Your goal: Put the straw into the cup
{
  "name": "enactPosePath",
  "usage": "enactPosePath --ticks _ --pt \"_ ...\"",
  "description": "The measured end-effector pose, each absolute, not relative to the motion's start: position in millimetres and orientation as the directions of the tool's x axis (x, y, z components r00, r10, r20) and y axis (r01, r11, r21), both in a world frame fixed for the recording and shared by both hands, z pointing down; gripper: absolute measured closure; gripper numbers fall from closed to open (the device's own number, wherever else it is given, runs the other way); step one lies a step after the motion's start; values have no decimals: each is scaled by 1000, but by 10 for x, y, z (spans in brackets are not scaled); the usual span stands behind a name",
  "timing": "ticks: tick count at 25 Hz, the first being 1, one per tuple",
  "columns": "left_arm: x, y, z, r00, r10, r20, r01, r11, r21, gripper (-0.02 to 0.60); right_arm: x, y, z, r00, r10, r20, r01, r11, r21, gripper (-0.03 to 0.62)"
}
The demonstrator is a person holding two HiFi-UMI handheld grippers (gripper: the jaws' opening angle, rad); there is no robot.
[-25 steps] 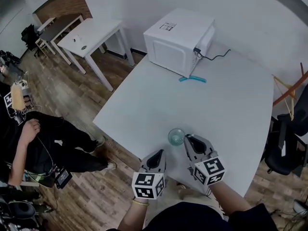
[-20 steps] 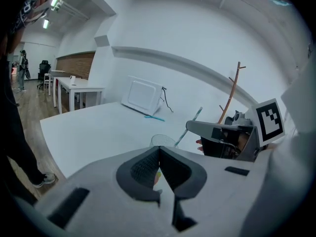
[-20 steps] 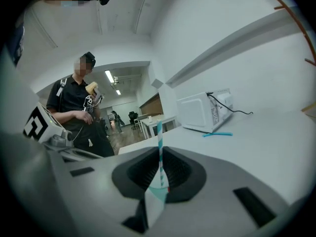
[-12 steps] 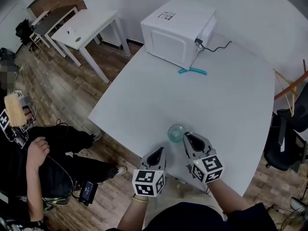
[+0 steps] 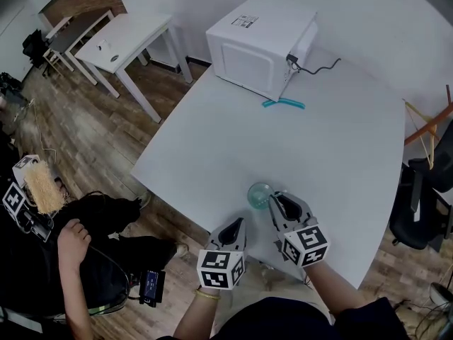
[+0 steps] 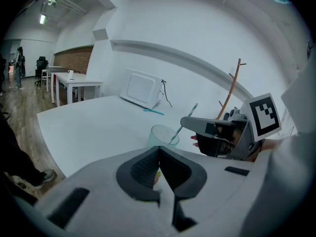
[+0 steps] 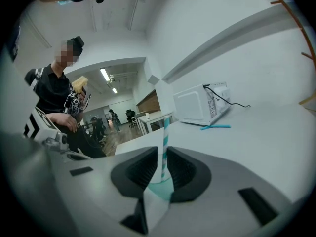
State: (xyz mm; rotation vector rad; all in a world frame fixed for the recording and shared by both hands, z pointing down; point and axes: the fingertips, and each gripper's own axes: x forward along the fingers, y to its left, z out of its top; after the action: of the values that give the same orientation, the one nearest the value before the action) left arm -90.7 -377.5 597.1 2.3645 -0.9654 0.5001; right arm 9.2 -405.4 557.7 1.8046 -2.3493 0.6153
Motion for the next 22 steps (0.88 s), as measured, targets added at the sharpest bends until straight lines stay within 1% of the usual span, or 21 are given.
enactPosePath --ticks 1,3,5,8,22 --pt "-907 -3774 5970 675 -528 515 -725 -603 333 563 93 -4052 5593 -283 -898 336 -947 206 -247 547" --pt "-912 -3768 5960 676 -529 513 -725 -604 332 563 87 -4041 5631 -280 -893 353 -948 201 -245 404" --pt "-915 -3758 5950 676 -530 512 -725 -605 329 563 89 -4027 5658 -275 -889 367 -951 196 -239 373" --pt "-907 -3740 5944 676 -532 510 -724 -608 326 563 105 -4003 5672 -273 -887 372 -952 193 -239 363" --pt "-880 -3628 5792 665 -562 491 -736 -602 308 563 61 -3796 5501 -302 -890 343 -937 211 -277 364"
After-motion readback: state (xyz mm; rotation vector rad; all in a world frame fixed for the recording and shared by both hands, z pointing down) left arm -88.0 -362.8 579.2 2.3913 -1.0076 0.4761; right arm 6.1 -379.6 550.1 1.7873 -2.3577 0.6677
